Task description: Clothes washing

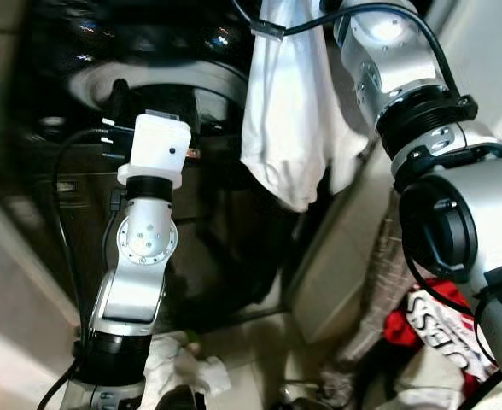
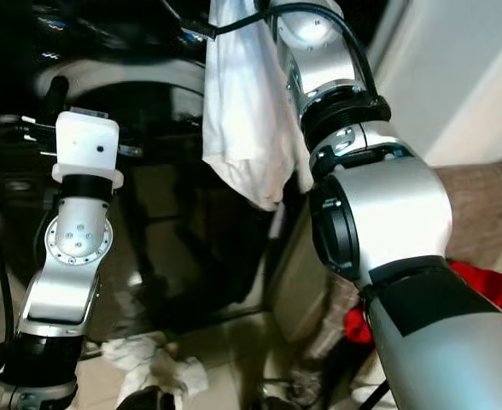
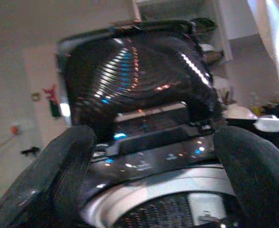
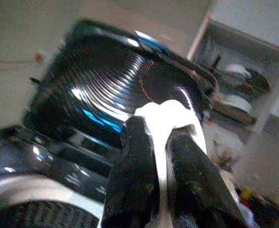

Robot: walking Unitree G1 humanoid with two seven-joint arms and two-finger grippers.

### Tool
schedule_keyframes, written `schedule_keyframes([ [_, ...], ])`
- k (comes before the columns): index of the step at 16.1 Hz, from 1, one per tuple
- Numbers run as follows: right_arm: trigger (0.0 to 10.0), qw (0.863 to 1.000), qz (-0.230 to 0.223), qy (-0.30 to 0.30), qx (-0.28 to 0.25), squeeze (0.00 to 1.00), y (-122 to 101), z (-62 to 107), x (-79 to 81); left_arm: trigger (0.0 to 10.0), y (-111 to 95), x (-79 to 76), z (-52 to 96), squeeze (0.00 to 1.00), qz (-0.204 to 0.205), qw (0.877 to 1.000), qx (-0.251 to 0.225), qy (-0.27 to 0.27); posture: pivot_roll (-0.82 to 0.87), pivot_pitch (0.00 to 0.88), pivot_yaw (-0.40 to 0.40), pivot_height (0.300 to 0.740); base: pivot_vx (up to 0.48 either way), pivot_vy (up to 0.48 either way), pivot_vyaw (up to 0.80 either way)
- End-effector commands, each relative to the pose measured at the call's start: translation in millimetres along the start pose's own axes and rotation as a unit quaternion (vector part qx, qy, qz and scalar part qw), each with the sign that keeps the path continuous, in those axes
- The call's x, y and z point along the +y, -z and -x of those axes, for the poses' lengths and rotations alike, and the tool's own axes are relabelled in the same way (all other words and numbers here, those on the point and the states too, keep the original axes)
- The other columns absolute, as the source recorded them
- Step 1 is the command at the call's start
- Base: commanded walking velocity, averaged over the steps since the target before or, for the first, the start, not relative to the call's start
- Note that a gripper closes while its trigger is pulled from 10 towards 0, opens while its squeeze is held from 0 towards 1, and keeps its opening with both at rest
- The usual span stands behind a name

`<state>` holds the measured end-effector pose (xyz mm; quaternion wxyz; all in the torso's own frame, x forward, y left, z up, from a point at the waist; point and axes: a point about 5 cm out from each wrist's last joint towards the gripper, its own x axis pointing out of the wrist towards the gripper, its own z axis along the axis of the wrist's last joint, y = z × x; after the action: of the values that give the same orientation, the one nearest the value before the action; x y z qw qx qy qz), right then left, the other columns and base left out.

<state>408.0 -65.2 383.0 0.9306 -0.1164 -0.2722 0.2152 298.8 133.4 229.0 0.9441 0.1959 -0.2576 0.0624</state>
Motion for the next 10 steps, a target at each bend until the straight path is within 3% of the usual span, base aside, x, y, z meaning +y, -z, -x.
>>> schedule_keyframes([
  [1, 10.0, 1.0, -0.006, 0.013, -0.018, 0.0, -5, 2.3, -10.6, 10.0, 1, -4.4, 1.3, 0.0, -0.003, 1.0, 0.006, 0.003, 0.08, 0.0, -0.09, 0.74, 0.0, 0.0, 0.0],
  [6, 10.0, 0.999, 0.025, 0.033, 0.018, 0.0, 6, 6.1, -15.2, 10.0, 1, -6.3, 2.0, 0.0, -0.006, 1.0, 0.009, 0.007, 0.09, 0.0, -0.09, 0.74, 0.0, 0.0, 0.0],
  [7, 10.0, 1.0, -0.008, 0.026, 0.009, 0.0, 8, 7.9, -15.1, 10.0, 2, -7.3, 1.9, 0.0, -0.009, 1.0, 0.011, 0.01, 0.09, 0.0, -0.091, 0.74, 0.0, 0.0, 0.0],
  [9, 10.0, 0.999, -0.025, 0.032, 0.006, 0.0, 12, 10.2, -16.5, 10.0, 2, -8.0, 3.0, 0.0, -0.024, 1.0, 0.01, 0.014, 0.09, 0.0, -0.089, 0.74, 0.0, 0.0, 0.28],
  [10, 10.0, 0.999, -0.027, 0.034, 0.008, 0.0, 13, 10.9, -16.8, 10.0, 2, -7.9, 3.4, 0.0, -0.008, 1.0, 0.011, 0.014, 0.09, 0.0, -0.089, 0.74, 0.0, -0.326, 0.53],
])
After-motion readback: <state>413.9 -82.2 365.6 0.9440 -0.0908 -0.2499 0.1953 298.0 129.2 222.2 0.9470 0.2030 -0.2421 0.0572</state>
